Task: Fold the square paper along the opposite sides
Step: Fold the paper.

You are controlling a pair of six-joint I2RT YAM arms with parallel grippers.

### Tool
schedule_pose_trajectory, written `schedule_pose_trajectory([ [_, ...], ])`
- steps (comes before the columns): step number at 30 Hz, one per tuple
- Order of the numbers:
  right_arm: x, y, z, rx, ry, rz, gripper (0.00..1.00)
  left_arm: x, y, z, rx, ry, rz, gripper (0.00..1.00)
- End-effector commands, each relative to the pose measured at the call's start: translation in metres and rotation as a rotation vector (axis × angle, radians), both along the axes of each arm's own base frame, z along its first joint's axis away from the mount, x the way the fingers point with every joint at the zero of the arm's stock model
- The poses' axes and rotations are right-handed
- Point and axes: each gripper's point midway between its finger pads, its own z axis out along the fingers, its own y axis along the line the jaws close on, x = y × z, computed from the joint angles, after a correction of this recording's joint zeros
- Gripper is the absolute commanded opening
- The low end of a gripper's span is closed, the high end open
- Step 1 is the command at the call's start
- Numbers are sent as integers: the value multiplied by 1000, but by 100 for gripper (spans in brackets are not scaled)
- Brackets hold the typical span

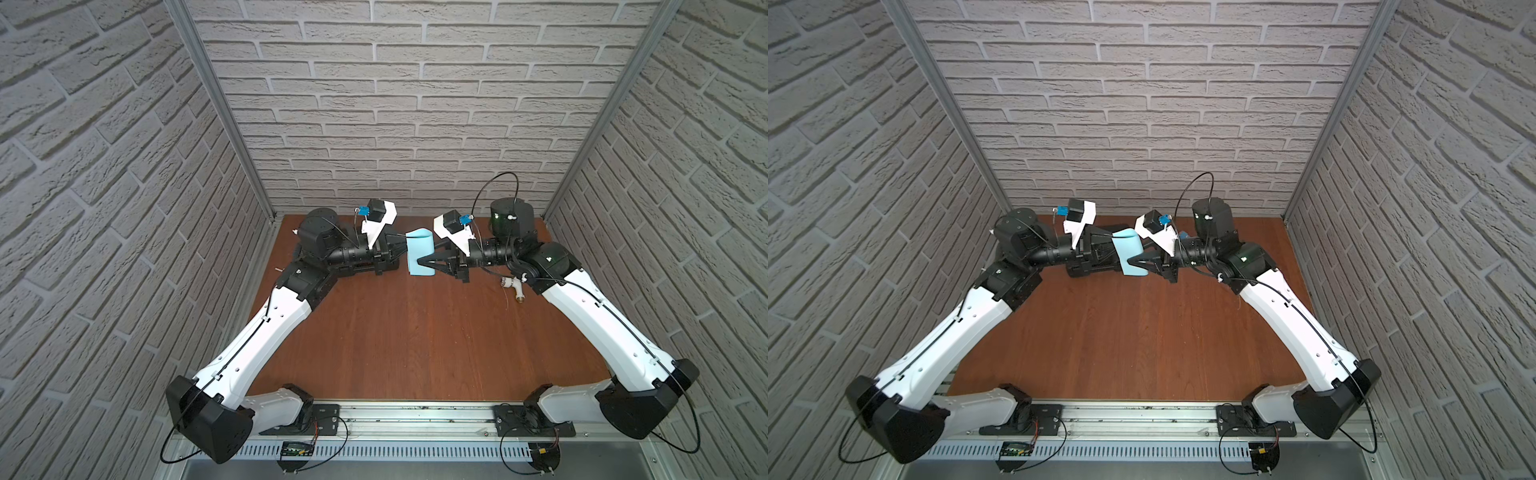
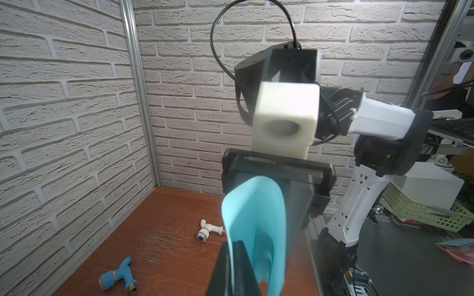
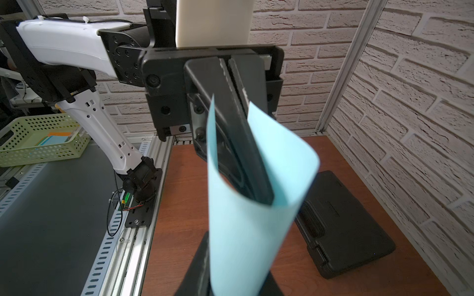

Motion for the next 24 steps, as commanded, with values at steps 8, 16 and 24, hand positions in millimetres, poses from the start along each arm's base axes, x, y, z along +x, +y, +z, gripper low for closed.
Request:
schedule_pose_trajectory([
  [8, -7, 3, 13, 30, -45, 21, 12, -7, 2, 17, -22, -75, -2, 0],
  [16, -6, 3, 13, 32, -43, 21, 13, -8, 2, 18, -26, -76, -4, 0],
  [24, -7, 4, 13, 33, -45, 21, 10, 3, 8, 13, -23, -77, 82, 75],
])
